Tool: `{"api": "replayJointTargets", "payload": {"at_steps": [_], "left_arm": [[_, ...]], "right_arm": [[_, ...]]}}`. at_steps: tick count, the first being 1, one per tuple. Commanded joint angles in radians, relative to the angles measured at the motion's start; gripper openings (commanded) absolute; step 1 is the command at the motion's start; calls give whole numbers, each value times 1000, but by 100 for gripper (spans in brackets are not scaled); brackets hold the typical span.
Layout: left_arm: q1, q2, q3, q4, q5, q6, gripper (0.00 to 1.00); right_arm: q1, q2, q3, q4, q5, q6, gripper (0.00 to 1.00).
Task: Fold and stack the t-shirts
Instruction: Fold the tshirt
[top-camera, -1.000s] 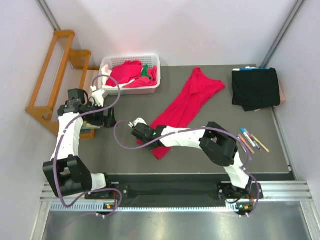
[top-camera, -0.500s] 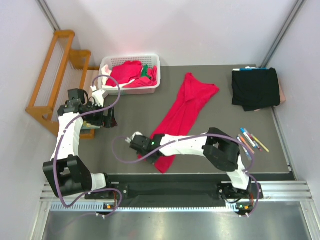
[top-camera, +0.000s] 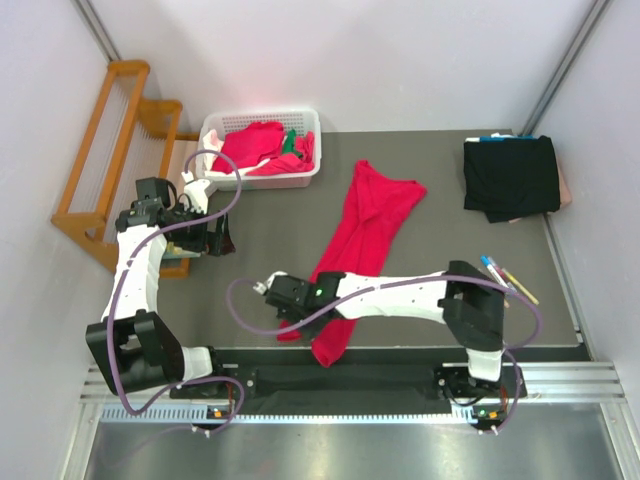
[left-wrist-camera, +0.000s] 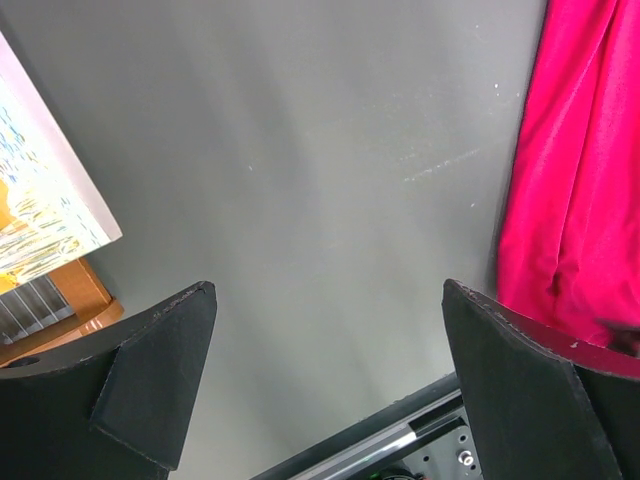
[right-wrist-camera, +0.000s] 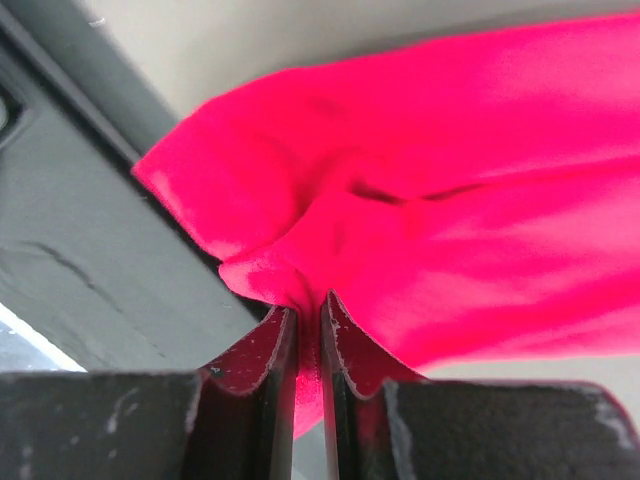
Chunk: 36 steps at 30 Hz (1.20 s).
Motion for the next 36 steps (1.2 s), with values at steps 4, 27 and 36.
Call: {"api": "replayJointTargets", "payload": {"at_steps": [4, 27, 36], "left_arm": [[2, -26, 20, 12, 12, 27, 99], [1, 22, 14, 12, 35, 30, 99], [-1, 32, 14, 15, 41, 26, 99]], "right_arm": [[-151, -174, -63, -3, 60, 9, 0], [-464, -145, -20, 61, 41, -123, 0], [-567, -47, 74, 81, 15, -156, 0]]}}
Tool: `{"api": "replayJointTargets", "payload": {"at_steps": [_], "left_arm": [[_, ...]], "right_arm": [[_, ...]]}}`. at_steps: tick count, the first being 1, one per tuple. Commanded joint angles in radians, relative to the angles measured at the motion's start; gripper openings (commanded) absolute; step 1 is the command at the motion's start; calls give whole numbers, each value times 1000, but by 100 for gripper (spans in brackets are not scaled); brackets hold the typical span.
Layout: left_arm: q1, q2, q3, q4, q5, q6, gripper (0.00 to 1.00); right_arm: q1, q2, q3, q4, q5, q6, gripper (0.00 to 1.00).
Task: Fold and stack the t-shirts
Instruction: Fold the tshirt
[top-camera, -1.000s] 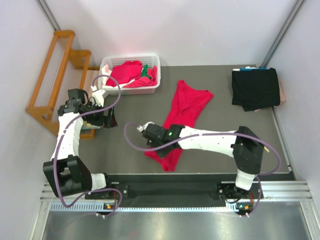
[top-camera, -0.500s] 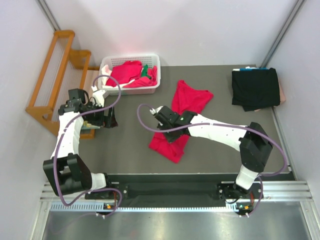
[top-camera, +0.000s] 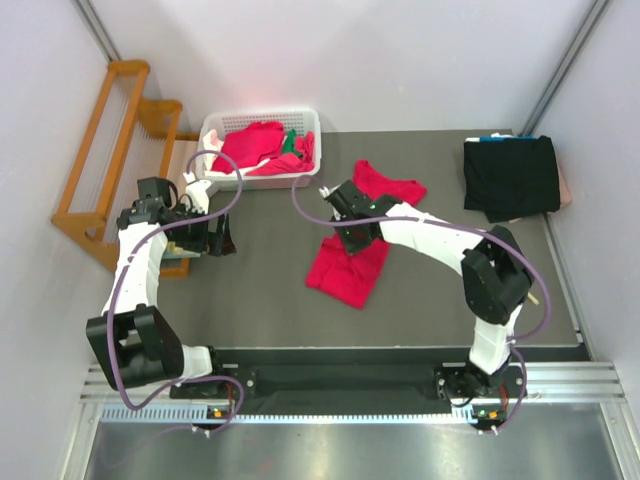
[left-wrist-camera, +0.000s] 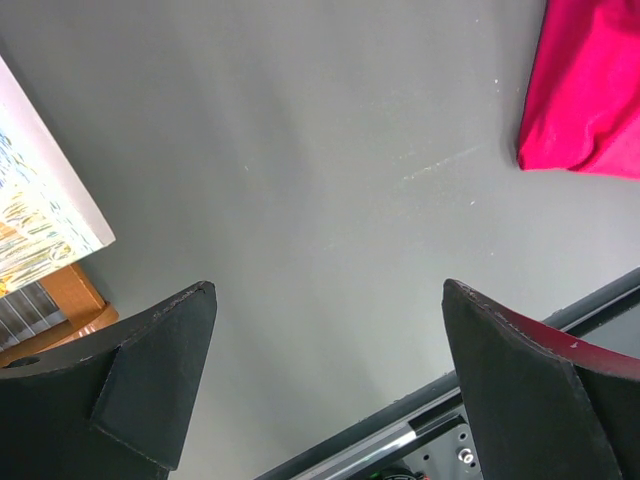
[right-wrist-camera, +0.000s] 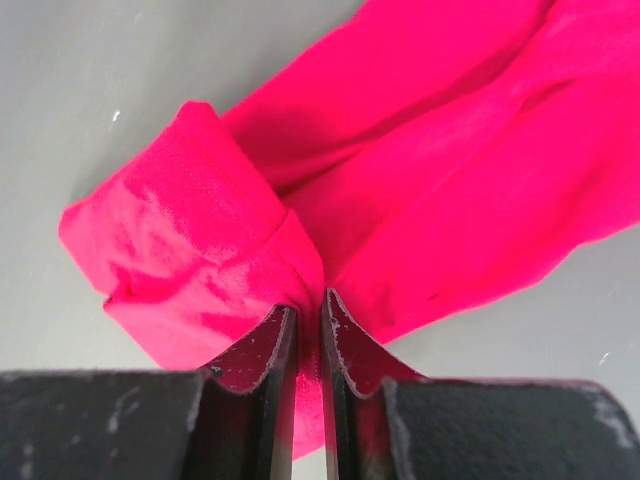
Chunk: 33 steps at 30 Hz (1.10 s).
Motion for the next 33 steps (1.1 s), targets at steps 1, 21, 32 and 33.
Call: {"api": "replayJointTargets", "payload": {"at_steps": [1, 21, 32, 33], "left_arm": [[-1, 11, 16, 17, 34, 17, 99], [1, 21, 8, 20, 26, 26, 99], [-1, 14, 2, 17, 19, 32, 99], [-1, 17, 0, 15, 19, 31, 99]], "right_arm": [[-27, 34, 87, 42, -23, -24, 0], [-136, 82, 75, 73, -40, -27, 0], [-178, 192, 104, 89, -59, -33, 0], [-185, 203, 109, 89, -62, -35, 5]]}}
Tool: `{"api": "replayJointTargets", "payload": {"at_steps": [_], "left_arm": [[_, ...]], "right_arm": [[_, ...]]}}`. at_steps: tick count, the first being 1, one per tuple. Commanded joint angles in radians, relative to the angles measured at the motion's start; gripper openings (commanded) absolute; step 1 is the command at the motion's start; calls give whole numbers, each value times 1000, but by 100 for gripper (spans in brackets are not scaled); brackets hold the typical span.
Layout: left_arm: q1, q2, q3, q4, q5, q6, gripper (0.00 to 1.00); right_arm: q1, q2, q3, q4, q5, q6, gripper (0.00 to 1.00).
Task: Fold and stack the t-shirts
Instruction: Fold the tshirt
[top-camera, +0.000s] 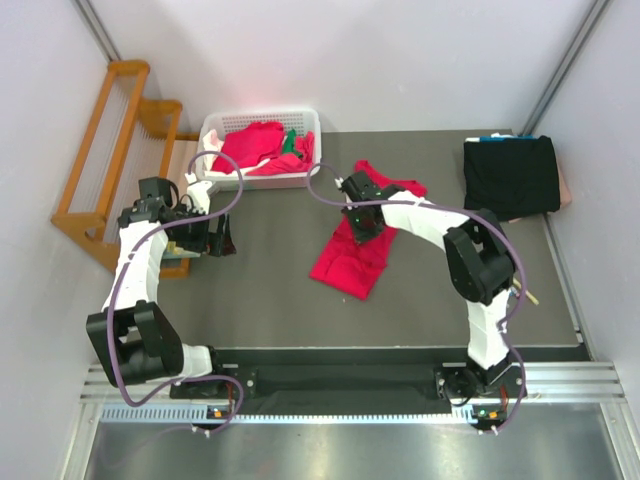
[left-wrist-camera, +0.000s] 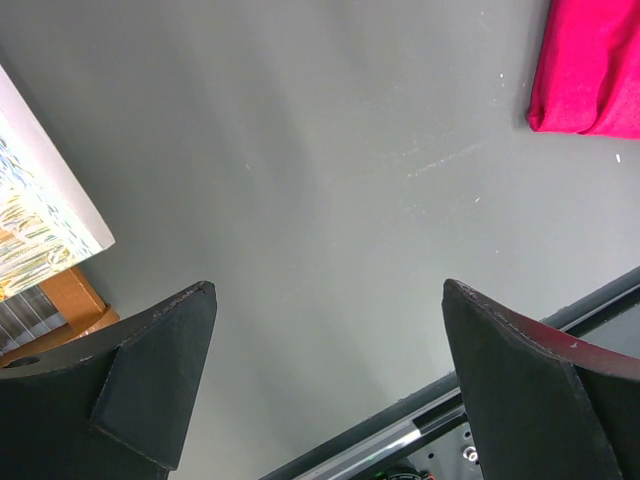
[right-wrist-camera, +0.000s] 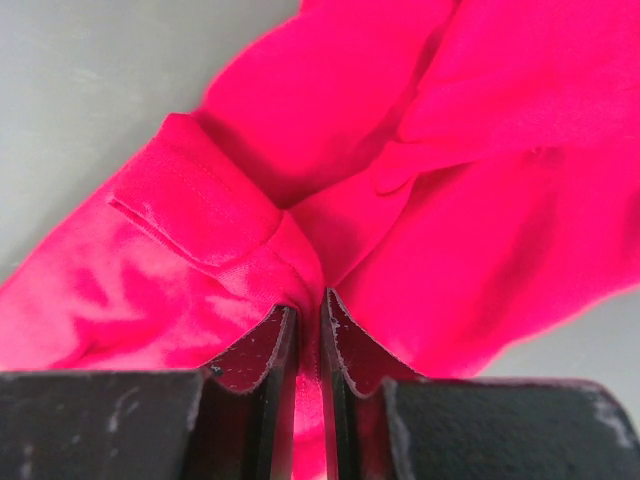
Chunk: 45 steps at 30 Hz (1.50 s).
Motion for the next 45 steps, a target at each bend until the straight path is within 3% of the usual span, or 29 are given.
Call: {"api": "replayJointTargets", "payload": {"at_steps": [1, 2, 6, 9, 19, 24, 30, 35, 37, 40, 45], "left_arm": [[-1, -3, 1, 13, 24, 17, 99], [-1, -3, 1, 12, 27, 17, 99], [-1, -5, -7, 9, 33, 19, 99], [-1, -3, -16, 9, 41, 22, 99], [-1, -11, -31, -2, 50, 31, 99], [-1, -16, -27, -8, 47, 33, 99], [-16, -2, -22, -19, 90, 31, 99], [-171, 29, -47, 25, 17, 0, 99], [-287, 59, -59, 49, -16, -24, 99], [-373, 131, -39, 70, -34, -41, 99], [-380, 306, 60, 76, 81, -62, 99]], "right_arm": [[-33, 54, 49, 28, -8, -16, 8], [-36, 69, 58, 27, -11, -17, 11], [-42, 77, 84, 25, 3, -23, 44], [-46, 69, 127, 13, 31, -31, 53], [-116, 91, 291, -42, 100, -57, 54], [-135, 28, 265, -45, 60, -39, 51], [-20, -141, 57, -8, -24, 27, 51], [138, -311, -147, 2, 49, 119, 52], [166, -409, -234, 4, 55, 158, 52], [194, -545, -389, 40, 25, 246, 51], [234, -682, -604, 122, 9, 392, 47]]}}
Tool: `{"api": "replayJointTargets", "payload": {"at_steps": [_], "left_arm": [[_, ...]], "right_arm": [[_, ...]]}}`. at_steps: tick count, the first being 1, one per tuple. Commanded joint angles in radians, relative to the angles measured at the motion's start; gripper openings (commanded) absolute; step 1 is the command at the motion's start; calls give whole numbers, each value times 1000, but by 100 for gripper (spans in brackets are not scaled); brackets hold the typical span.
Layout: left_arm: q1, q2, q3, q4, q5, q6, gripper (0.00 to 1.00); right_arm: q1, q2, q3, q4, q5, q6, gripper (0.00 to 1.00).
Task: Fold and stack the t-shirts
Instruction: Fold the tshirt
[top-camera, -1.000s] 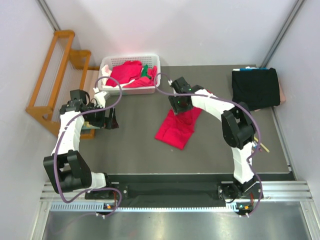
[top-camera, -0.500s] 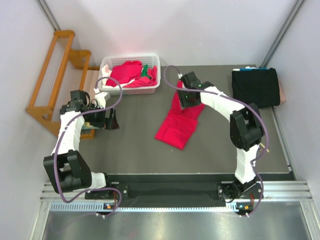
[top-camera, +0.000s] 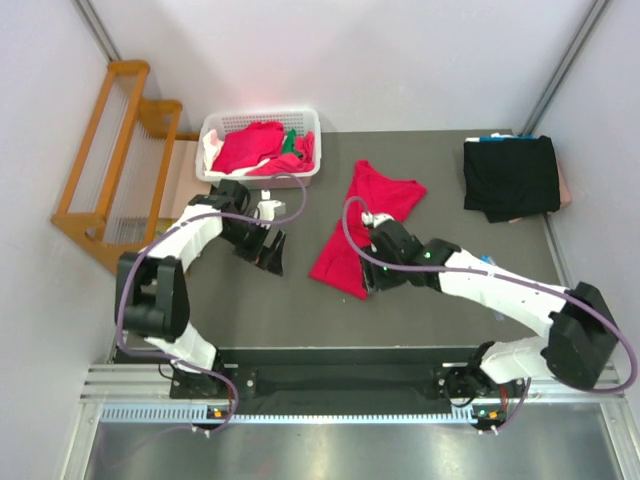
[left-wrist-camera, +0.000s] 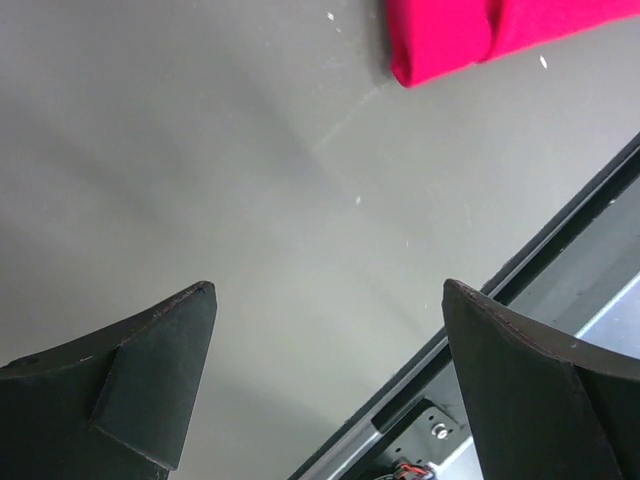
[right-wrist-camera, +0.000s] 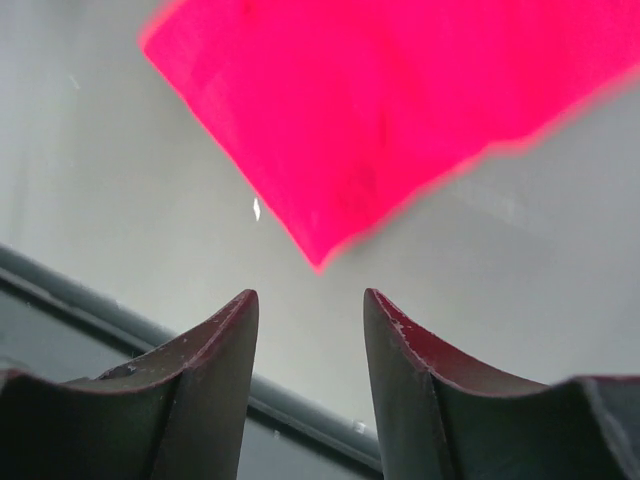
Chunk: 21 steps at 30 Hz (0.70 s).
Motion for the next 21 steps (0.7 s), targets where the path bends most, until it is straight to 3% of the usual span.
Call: {"api": "replayJointTargets", "payload": {"at_steps": [1, 10, 21], "left_arm": [[-5, 126, 101, 48, 84, -37, 99], [-186, 227, 148, 117, 73, -112, 99], [-283, 268, 154, 161, 68, -145, 99]], "right_arm": [[31, -83, -165, 97, -5, 165, 47], [75, 23, -194, 218, -16, 246, 41], [81, 117, -120, 218, -14, 214, 39]]}}
